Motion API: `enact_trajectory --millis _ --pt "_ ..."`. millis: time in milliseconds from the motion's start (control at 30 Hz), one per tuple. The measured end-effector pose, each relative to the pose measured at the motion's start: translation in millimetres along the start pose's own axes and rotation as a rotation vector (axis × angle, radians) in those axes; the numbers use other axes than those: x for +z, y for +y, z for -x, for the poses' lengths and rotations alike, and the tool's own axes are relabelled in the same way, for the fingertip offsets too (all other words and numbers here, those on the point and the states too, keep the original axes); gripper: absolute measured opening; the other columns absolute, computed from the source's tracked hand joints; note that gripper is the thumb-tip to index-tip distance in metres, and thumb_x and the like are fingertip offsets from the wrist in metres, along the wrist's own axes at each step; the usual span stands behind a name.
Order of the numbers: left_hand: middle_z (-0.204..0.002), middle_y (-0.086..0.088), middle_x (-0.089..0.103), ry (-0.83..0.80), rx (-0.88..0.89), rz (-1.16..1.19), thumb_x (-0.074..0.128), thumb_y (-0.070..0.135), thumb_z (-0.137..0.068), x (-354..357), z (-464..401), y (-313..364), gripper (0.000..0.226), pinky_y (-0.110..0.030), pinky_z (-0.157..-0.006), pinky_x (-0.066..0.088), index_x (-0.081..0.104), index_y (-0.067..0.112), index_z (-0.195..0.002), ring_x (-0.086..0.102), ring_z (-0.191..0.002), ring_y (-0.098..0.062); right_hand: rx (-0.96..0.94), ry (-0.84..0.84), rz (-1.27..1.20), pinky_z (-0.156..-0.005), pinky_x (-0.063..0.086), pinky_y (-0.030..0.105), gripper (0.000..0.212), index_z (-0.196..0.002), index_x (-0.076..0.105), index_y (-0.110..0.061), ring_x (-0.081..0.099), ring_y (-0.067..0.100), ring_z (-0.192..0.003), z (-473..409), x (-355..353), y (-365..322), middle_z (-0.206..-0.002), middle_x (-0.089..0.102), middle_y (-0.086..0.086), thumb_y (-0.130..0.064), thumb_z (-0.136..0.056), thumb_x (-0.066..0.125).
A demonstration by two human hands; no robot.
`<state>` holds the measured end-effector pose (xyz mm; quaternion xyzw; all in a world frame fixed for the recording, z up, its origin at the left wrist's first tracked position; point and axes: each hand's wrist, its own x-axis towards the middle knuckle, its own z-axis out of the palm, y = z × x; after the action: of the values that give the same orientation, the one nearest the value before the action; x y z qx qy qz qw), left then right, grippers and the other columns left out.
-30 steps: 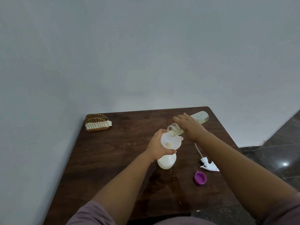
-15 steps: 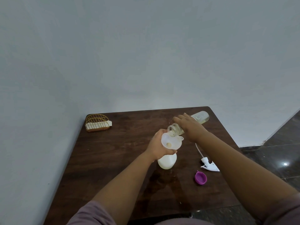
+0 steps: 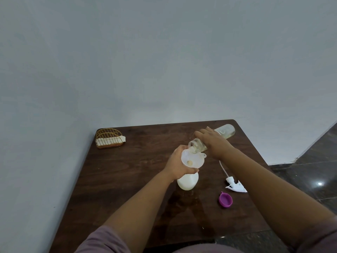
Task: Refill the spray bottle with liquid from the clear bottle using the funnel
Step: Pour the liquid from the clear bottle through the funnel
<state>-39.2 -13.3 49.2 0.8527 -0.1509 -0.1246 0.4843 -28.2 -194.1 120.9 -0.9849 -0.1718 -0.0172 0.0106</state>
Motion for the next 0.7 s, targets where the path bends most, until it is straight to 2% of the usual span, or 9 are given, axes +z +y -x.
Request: enact_trajectory --millis 367,500,700 --pt "-0.124 0.007 0.052 0.001 -0.001 0.010 0.090 0.029 -0.062 -0.1 0.6 -1.1 0.078 -0.039 -0.091 0.053 0.044 0.030 -0.125 0.052 -0.110 -0.015 -0.009 -0.011 0.008 -0.105 0.038 0.045 0.058 -0.119 0.048 -0.018 0.051 0.027 -0.110 -4.3 5.4 5.5 -0.112 0.055 0.002 -0.012 -0.068 0.076" --pt "-0.124 0.007 0.051 0.000 -0.001 0.004 0.090 0.030 -0.062 0.3 -0.2 -1.5 0.079 -0.038 -0.092 0.052 0.043 0.031 -0.126 0.051 -0.110 -0.014 -0.014 -0.005 0.003 -0.102 0.039 0.040 0.060 -0.121 0.048 -0.021 0.050 0.024 -0.110 -5.4 8.2 7.1 -0.113 0.054 0.001 -0.015 -0.068 0.076" --pt "-0.126 0.007 0.051 -0.007 -0.006 -0.008 0.089 0.032 -0.062 0.7 -1.1 -2.1 0.080 -0.039 -0.093 0.052 0.042 0.032 -0.127 0.052 -0.111 -0.015 -0.017 -0.011 0.009 -0.105 0.037 0.041 0.057 -0.120 0.049 -0.019 0.050 0.024 -0.109 -4.2 6.7 6.5 -0.112 0.054 0.002 -0.011 -0.069 0.074"
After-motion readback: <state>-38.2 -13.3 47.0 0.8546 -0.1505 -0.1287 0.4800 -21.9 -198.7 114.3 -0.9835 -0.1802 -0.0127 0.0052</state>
